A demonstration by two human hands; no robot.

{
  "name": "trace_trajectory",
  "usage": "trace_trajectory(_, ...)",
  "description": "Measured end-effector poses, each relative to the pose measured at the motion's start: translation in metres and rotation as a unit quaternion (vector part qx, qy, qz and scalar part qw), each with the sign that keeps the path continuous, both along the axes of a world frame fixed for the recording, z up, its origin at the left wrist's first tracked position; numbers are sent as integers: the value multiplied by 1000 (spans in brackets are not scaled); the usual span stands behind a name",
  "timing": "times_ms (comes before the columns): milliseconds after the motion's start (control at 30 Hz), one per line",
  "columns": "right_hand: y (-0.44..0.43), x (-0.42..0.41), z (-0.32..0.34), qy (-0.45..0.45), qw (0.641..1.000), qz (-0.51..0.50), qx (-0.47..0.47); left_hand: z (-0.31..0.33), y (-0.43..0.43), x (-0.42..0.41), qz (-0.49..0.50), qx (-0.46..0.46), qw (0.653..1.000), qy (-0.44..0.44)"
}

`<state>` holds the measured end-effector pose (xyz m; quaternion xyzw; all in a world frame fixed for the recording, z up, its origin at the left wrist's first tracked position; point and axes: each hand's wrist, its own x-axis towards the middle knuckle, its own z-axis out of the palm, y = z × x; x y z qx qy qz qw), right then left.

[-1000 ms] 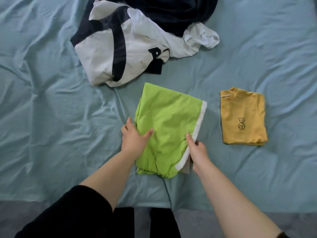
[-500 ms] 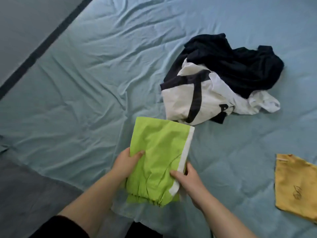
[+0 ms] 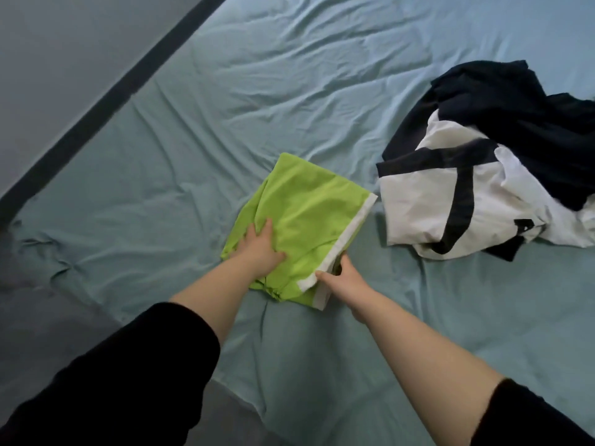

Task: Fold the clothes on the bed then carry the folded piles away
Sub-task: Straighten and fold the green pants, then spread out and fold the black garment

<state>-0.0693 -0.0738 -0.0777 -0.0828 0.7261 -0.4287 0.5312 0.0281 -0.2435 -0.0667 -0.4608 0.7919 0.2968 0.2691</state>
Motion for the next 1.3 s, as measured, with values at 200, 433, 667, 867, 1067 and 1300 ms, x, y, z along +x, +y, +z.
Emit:
trace_trajectory(200,58,-39,5,244,961,-85,99,-4,105,-16,-51,-114,990,70)
trace_trajectory(433,103,-161,10,480,778,225,337,-43,142,-49,-163,-51,984,-51)
trace_trajectory(667,111,-173,-1,467,850,123,209,-59,142,-48,-181,-80,977,-78)
trace_trajectory(867,165,-147,14,365,918,-48,144,-32,153,-58,-122,-80,986,-76)
trace_trajectory(1067,192,-99,16,262,955,-56,129,0,228,-113,150,155,942,256)
trace_trajectory(1300,230,-54,18,127,987,-89,31,3,250,-153,192,115,940,258)
